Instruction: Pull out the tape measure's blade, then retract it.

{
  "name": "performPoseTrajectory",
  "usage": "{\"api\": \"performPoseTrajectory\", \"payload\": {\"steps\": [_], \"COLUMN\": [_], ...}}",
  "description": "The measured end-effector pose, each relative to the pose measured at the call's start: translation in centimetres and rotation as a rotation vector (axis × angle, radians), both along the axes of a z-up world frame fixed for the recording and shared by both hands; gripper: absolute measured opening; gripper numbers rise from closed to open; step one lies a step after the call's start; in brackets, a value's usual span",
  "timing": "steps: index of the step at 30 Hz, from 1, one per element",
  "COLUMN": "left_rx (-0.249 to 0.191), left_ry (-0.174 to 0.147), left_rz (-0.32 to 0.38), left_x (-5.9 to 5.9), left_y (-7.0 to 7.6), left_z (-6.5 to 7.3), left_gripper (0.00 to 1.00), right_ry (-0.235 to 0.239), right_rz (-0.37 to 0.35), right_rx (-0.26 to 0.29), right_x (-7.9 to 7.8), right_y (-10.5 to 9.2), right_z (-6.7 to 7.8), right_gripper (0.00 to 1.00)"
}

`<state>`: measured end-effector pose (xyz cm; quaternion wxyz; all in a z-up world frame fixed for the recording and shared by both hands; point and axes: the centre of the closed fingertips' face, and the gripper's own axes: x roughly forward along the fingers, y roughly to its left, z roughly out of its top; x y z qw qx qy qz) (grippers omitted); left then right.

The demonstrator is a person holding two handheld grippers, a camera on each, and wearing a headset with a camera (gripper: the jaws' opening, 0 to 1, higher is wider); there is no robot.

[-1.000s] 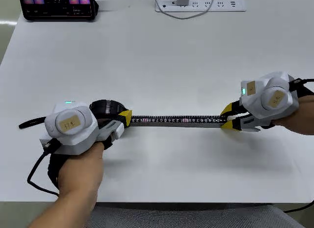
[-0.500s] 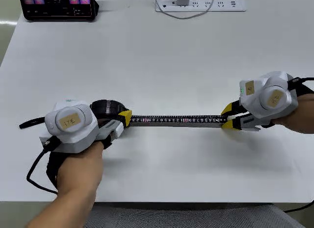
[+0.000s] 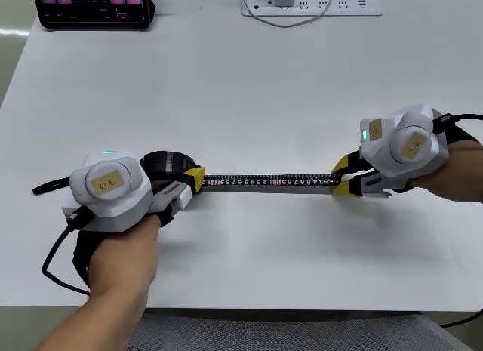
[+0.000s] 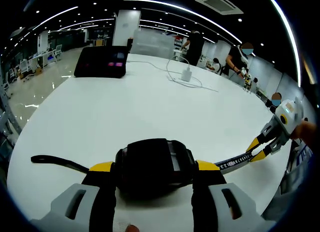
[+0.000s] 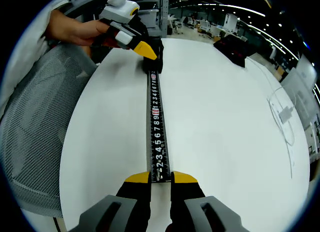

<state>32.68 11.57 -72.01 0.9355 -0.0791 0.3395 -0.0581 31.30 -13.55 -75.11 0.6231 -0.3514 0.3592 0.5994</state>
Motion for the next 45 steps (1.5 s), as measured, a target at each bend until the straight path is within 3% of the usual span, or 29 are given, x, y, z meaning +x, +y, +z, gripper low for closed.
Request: {"api": "performPoseTrajectory", "payload": {"steps": [45], "left_rx": [-0.047], "left_ry": [0.001], "left_rz": [0.003], "left_x": [0.0], "left_y": [0.1], "left_z": [0.1], "left_gripper": [0.56], "right_ry": [0.039], "right_rz": [0.01], "right_rx": [0.059], "right_x": [0.1], "right_y": [4.5], "right_z": [0.1], "right_gripper": [0.11]}}
